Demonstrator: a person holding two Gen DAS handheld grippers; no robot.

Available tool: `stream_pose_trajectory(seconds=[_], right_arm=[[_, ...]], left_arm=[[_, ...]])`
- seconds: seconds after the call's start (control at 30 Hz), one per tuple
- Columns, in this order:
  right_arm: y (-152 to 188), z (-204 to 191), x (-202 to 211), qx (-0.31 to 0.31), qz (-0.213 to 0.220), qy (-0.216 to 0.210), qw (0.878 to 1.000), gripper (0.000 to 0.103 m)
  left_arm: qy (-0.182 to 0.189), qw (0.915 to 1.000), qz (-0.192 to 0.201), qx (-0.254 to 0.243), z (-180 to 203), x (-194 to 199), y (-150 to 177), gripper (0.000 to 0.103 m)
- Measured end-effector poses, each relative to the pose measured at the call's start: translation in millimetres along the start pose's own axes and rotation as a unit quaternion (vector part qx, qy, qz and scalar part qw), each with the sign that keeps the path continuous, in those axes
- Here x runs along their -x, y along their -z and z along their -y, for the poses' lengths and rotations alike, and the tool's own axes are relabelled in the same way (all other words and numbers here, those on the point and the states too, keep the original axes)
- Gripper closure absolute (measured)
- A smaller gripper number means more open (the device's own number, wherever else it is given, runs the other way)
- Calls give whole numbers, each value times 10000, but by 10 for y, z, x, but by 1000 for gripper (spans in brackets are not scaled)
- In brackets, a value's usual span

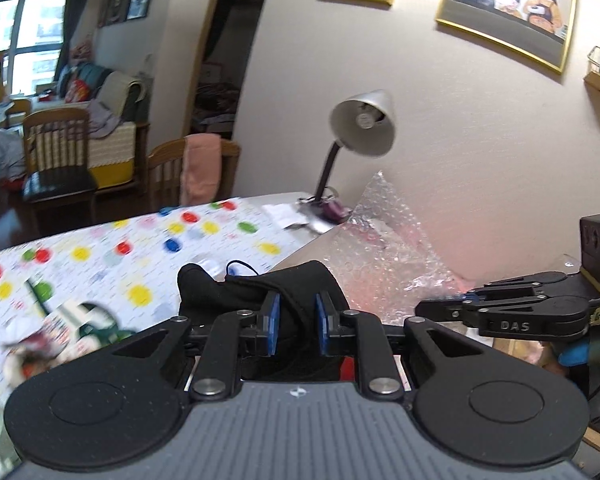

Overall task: Organize soft objects
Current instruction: 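Lift and carry the black mask and bubble wrap with both grippers into the red box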

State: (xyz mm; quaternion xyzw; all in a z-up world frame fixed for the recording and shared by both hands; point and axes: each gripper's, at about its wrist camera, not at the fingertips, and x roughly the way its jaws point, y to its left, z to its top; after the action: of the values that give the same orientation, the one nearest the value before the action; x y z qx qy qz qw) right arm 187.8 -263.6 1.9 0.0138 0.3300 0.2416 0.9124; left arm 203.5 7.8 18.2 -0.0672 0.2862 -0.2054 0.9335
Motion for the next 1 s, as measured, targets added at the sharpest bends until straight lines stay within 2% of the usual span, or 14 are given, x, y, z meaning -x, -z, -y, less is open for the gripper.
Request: stream_pose_trajectory(seconds=[0.27,0.5,0.8,1.0], right_arm=[[-116,570,-74,-27,116,348,9993,97],[-234,1039,-179,101,64,761,9970,97],[-356,1519,-169,189,-45,1184,9928,96],[-405,1733,-248,224,-217,1396,9897,96]], left_arm=[[282,9990,30,-337,459,-495,-322,84],[317,9974,131,-637,741,-917,-574,84],[435,9970,110,-635,919,-1385,-806,84],[548,9962,-35,-669,1015,-1711,-817,84]])
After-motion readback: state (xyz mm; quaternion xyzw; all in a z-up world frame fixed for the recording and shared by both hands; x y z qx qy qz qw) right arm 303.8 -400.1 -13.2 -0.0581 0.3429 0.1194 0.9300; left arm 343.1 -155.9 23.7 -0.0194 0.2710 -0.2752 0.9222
